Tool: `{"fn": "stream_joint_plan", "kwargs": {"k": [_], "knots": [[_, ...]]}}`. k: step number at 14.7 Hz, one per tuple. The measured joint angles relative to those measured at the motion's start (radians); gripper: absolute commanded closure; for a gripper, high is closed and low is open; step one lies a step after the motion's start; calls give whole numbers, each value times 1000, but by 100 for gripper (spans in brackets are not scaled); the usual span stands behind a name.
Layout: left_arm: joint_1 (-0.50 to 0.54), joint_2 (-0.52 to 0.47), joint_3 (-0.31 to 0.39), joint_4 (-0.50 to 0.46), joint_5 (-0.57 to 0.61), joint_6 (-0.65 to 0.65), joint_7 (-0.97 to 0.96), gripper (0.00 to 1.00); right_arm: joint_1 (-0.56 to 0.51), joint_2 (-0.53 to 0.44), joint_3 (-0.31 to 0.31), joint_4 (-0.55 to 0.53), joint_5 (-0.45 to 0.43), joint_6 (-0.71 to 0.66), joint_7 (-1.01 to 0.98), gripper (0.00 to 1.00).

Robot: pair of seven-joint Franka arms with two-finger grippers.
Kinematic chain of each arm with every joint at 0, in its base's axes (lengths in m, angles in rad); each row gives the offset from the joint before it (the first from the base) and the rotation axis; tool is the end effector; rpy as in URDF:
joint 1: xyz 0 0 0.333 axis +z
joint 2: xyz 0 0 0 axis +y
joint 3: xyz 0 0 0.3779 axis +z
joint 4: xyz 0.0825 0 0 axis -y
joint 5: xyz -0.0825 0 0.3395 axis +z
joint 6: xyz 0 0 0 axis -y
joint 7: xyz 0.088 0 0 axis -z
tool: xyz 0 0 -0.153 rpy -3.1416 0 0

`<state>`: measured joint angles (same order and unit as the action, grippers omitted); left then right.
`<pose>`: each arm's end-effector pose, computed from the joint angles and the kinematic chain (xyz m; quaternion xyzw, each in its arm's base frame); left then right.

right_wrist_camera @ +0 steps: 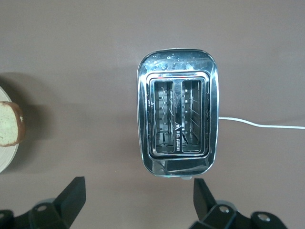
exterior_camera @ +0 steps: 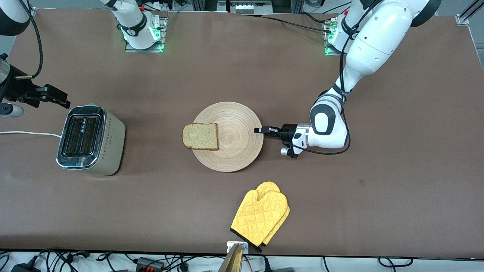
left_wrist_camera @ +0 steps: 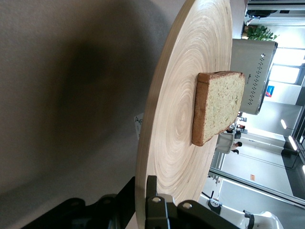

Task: Move plate and put bread in toaster
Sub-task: 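Slide the wooden plate with the left gripper toward the table middle, then release the plate with the left gripper while the right gripper reaches the bread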

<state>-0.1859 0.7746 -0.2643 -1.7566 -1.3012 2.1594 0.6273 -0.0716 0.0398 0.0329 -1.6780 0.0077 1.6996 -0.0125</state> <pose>0.5779 -0.3379 0.2009 0.8436 -0.0010 -0.1134 0.5249 0.5302 -0.0198 0.5846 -0.9999 0.0136 0.0090 0.0047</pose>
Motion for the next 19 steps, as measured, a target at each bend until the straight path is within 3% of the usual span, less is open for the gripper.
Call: {"fn": "stream_joint_plan", "kwargs": {"k": [8,10,11,12,15,19], "knots": [[-45,47,0,29,-21,42,0,96,12,24,6,-5,11,-3,0,0],[-49,52,0,32,-21,43,0,90,32,47,7,-6,23,-4,0,0],[-52,54,0,33,-21,43,0,82,43,60,7,-7,43,-4,0,0],[-54,56,0,34,-21,43,0,64,53,71,7,-7,62,-3,0,0],[-56,58,-1,38,-33,41,-1,47,82,107,8,-7,82,0,0,0],[-53,59,3,41,-35,41,-1,47,129,165,9,-7,87,32,5,0]]}}
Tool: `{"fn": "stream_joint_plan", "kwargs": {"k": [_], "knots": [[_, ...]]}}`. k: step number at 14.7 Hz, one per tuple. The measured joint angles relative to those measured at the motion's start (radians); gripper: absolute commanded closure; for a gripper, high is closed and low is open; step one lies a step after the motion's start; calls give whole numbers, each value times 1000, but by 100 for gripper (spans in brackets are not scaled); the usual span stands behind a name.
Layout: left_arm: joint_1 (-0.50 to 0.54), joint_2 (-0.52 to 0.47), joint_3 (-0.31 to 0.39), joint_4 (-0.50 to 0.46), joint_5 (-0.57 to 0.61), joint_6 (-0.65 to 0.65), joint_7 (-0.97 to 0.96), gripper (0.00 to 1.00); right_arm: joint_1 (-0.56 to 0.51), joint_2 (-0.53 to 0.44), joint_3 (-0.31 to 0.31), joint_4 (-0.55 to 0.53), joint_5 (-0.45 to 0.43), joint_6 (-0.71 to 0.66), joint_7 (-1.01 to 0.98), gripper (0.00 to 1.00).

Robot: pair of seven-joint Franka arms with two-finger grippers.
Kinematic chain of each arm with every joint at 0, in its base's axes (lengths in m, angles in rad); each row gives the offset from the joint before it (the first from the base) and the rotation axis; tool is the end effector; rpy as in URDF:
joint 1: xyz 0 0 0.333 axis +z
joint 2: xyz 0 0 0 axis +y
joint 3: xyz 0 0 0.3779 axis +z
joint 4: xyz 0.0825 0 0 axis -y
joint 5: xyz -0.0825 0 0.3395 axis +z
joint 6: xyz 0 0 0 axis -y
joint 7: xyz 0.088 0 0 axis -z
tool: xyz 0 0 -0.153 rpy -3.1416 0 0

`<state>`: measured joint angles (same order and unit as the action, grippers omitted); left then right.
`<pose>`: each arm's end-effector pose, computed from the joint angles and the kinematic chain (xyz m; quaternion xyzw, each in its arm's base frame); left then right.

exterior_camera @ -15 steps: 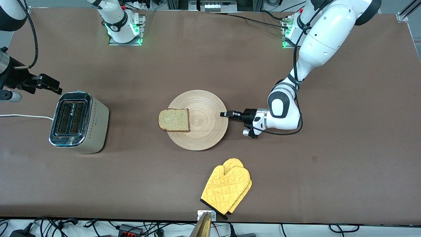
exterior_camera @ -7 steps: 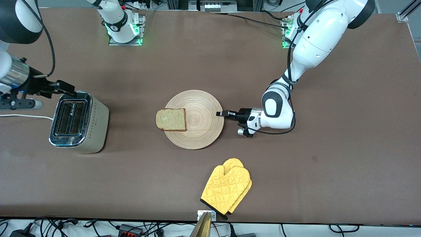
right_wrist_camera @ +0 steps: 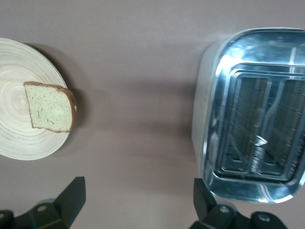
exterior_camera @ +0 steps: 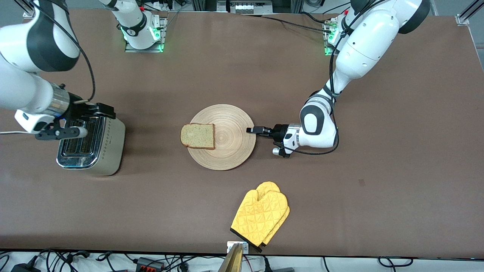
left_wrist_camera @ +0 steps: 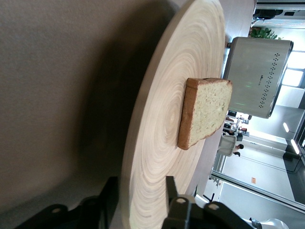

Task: Move plate and put bread in toaster
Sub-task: 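Release the plate with the left gripper while the right gripper reaches the bread, then grasp the bread slice with the right gripper while the left gripper withdraws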

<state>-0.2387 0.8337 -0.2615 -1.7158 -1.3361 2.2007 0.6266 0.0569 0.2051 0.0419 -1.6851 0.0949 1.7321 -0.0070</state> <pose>0.5736 -0.3653 0.1753 0.8453 0.0078 -0.1175 0.5211 0.5651 0.0672 0.4937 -0.9948 -0.0413 0.0810 0.0467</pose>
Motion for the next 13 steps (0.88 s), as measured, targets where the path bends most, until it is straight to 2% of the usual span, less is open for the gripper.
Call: {"fn": "stream_joint_plan", "kwargs": {"k": [3,6,11,13], "knots": [[8,0,27,8,7,-1,2,48,38,38,1,0,1,39,1,0],[57,-3,46,30,114,-23,2,48,87,79,1,-1,1,93,3,0],[230,-18,53,112,375,-259,2,50,173,153,2,-2,17,177,94,0],[301,-33,54,159,473,-373,-9,51,193,190,2,-3,104,203,117,0]]}}
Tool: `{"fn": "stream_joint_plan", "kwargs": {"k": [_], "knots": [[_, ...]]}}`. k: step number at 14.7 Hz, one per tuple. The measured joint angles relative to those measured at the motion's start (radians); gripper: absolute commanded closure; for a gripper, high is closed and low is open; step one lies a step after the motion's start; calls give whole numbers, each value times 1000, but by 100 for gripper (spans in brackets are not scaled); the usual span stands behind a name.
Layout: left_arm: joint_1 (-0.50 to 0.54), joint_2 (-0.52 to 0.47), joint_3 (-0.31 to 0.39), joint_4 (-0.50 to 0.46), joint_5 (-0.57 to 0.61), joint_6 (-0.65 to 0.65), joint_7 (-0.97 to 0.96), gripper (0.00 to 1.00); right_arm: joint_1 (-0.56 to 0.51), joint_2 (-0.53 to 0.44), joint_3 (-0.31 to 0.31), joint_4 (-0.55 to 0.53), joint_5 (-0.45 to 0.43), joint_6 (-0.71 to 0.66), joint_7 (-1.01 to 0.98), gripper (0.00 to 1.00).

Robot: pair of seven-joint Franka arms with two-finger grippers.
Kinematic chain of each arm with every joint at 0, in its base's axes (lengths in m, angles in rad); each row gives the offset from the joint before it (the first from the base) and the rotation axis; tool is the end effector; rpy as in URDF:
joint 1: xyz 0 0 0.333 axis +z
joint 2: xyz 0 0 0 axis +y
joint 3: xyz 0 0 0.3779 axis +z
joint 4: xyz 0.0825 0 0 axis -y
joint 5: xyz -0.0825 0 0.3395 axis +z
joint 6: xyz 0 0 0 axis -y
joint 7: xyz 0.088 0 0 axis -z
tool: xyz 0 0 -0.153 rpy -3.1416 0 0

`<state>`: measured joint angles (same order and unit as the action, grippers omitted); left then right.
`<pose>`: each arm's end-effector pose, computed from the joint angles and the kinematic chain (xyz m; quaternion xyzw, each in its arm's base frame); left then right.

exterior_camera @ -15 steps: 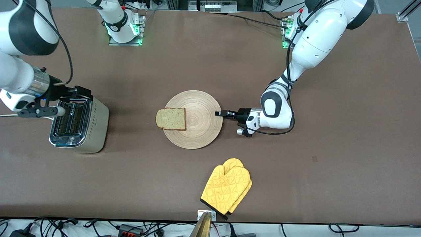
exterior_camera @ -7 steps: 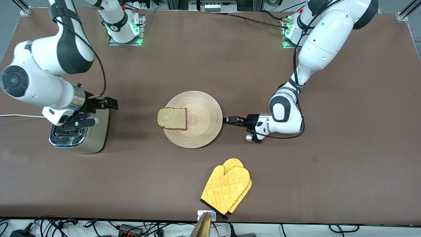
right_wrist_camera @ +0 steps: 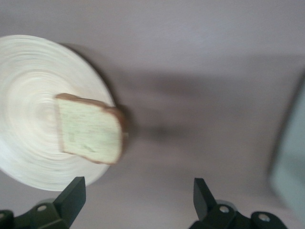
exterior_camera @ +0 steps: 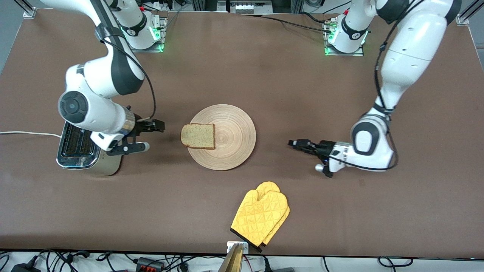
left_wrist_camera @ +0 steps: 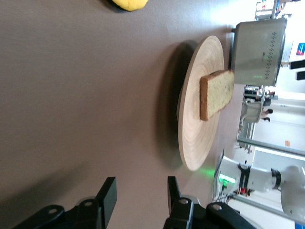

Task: Move plate and put bread in toaster
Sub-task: 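Grasp the bread slice with the right gripper while the left gripper withdraws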

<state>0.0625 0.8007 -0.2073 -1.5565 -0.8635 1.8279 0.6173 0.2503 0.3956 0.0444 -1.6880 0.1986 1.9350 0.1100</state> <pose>0.6466 -0.1657 0.2319 0.8618 -0.1137 -0.1257 0.4781 0.5912 0.1992 0.3934 -0.9912 -0.0485 0.0921 0.0815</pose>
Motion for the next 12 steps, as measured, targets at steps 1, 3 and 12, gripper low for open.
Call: {"fn": "stream_joint_plan", "kwargs": {"k": [1,3,12], "knots": [[29,-5,0,31,55,-51,-16,51,2,20,0,0,37,14,1,0],[62,-12,0,110,175,-138,-68,51,3,55,-1,-1,66,42,1,0],[104,-76,-7,476,722,-504,-237,40,7,197,-1,-18,226,135,5,0]]}}
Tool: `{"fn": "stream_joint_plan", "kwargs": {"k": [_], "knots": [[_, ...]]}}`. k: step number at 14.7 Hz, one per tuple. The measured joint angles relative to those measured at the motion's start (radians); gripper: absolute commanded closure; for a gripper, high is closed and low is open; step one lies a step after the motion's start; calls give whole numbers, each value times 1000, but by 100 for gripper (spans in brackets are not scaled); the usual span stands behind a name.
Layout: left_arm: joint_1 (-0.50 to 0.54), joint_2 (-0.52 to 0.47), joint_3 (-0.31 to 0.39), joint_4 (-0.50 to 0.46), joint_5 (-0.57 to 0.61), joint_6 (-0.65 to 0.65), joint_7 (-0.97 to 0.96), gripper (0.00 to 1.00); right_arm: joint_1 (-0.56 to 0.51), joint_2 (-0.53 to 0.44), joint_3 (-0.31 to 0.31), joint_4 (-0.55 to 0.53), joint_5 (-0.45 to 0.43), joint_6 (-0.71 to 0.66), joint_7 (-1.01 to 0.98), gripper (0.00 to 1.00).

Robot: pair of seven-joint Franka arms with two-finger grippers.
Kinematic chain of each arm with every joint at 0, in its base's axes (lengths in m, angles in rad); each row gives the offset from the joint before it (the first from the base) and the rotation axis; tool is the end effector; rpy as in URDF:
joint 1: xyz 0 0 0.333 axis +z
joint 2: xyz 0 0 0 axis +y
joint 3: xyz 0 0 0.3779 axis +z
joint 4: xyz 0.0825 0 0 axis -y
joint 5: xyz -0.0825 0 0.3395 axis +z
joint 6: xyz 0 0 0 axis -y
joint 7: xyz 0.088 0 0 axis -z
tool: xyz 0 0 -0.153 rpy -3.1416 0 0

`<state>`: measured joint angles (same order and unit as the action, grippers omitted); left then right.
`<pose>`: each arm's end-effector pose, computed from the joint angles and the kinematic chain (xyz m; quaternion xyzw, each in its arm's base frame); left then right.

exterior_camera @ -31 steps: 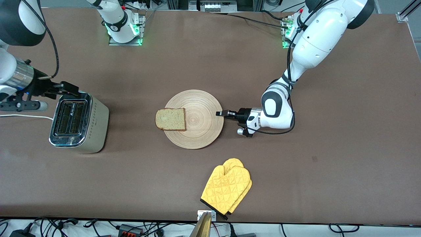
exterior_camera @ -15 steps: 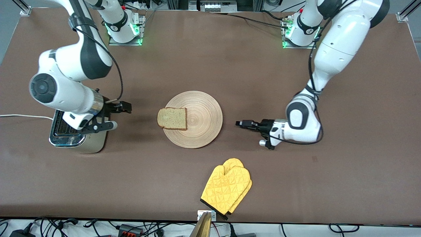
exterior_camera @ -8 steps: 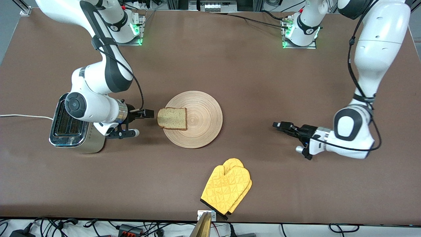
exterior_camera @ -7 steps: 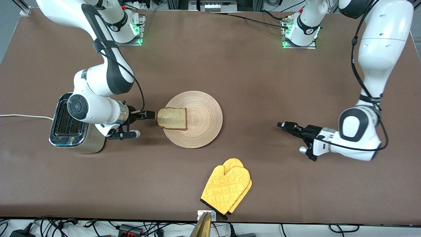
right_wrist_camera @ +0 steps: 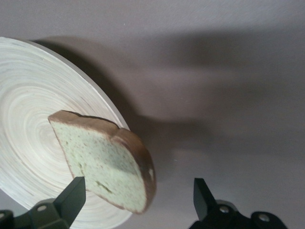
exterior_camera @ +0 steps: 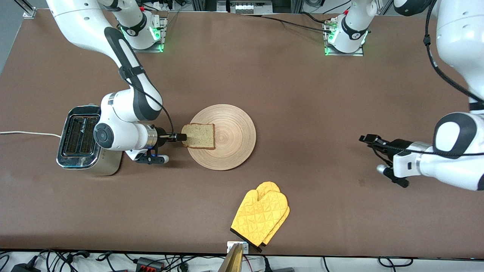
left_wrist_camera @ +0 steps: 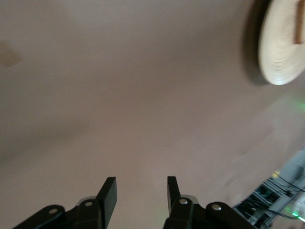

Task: Move plate and put bread in toaster
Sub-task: 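Grasp the bread slice with the right gripper while the left gripper withdraws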

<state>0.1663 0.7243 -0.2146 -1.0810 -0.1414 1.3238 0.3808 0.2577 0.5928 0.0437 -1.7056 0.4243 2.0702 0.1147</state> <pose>0.6685 -0.0119 0.3985 0.9424 -0.1970 -0.2007 0.1808 0.6055 0.2244 0.2745 -0.9759 0.0326 0.1476 0.1574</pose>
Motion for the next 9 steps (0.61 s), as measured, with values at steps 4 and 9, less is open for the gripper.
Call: {"fn": "stream_joint_plan", "kwargs": {"k": [4,9], "knots": [[-35,-125,-11,16,194,-29,-153,25,12,28,0,0,19,15,0,4],[-37,-195,-5,16,241,-105,-276,0,19,40,0,0,20,17,1,17]]}}
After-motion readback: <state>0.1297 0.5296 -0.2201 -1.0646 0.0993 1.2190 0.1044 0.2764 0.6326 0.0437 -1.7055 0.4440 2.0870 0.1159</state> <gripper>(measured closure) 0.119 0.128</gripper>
